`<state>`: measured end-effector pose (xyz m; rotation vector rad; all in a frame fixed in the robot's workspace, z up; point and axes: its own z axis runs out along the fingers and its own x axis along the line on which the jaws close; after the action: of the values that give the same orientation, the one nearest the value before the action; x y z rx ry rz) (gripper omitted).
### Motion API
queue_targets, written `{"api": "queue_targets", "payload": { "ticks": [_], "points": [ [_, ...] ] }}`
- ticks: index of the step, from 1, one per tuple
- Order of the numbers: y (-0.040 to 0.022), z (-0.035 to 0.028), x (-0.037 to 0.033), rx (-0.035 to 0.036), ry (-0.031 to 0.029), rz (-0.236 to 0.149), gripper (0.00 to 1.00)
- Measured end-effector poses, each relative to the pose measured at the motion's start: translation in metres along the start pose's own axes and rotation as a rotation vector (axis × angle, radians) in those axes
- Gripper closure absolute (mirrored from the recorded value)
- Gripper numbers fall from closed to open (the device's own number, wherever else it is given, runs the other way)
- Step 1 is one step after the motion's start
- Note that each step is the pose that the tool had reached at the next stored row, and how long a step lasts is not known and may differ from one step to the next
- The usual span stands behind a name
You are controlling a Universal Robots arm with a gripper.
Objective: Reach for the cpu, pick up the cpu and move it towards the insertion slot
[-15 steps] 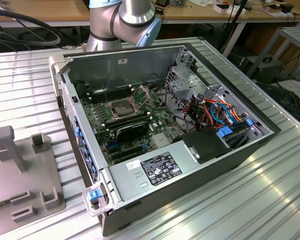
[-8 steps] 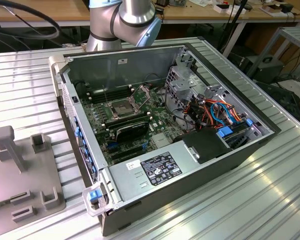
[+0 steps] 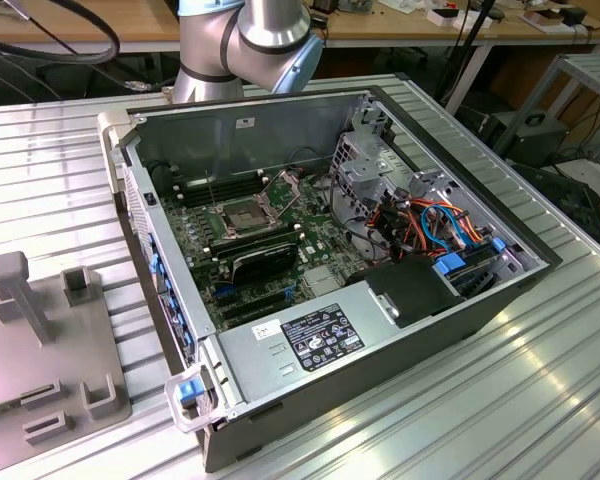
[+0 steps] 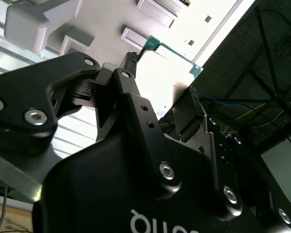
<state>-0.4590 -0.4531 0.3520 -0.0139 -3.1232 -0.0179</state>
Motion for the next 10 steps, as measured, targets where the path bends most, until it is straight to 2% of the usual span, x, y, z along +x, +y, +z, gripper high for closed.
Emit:
{"api": "queue_targets", "payload": {
  "ticks": [10],
  "points": [
    [0.0002,-0.0137,0.0002,0.0,0.0,0.0,0.45]
  ]
}}
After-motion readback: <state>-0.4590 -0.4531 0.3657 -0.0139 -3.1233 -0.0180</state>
